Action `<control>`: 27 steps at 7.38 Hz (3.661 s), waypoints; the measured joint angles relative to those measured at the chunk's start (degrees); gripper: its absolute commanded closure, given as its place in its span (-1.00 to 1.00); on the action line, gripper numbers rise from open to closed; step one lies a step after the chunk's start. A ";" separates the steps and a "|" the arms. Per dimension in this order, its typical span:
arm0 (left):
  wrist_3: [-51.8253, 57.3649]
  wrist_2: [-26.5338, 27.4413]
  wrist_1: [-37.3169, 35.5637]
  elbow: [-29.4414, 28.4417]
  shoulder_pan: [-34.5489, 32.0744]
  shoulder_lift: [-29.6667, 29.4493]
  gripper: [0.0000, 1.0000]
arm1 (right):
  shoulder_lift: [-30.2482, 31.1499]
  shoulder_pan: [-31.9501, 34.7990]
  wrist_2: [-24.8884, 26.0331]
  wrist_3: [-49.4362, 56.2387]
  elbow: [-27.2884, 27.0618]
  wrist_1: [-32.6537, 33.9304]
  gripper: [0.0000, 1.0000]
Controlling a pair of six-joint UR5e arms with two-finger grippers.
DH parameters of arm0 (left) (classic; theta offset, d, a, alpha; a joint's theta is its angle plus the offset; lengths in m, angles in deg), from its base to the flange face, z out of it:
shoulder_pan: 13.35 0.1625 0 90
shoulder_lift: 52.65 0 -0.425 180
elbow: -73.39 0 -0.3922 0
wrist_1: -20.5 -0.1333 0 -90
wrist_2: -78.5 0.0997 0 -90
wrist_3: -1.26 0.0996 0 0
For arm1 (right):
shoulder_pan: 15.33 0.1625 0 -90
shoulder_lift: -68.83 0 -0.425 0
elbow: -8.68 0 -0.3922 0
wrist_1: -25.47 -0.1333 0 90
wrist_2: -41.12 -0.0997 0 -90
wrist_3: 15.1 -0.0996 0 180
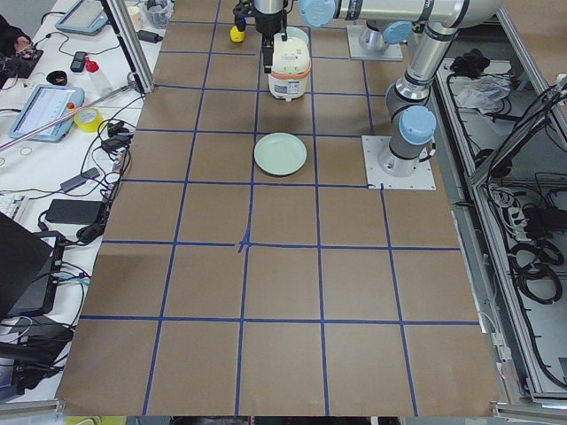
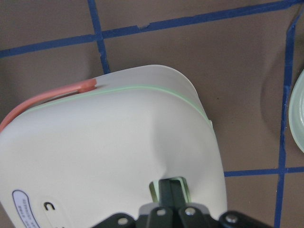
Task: Press rice cooker button
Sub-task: 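Press down on the green button with the right gripper, then raise the right gripper away as the rice cooker lid pops open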
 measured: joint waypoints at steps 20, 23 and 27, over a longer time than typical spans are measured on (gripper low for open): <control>0.00 0.00 0.00 0.00 0.00 0.00 -1.00 | 6.90 -10.32 10.66 12.64 10.78 -13.26 -1.00; -0.02 0.00 0.00 0.00 0.00 0.00 -1.00 | 7.06 -10.30 10.48 12.68 10.53 -13.53 -1.00; -0.04 0.00 0.00 0.00 0.00 0.00 -1.00 | 7.06 -10.28 10.58 12.61 10.38 -13.59 -1.00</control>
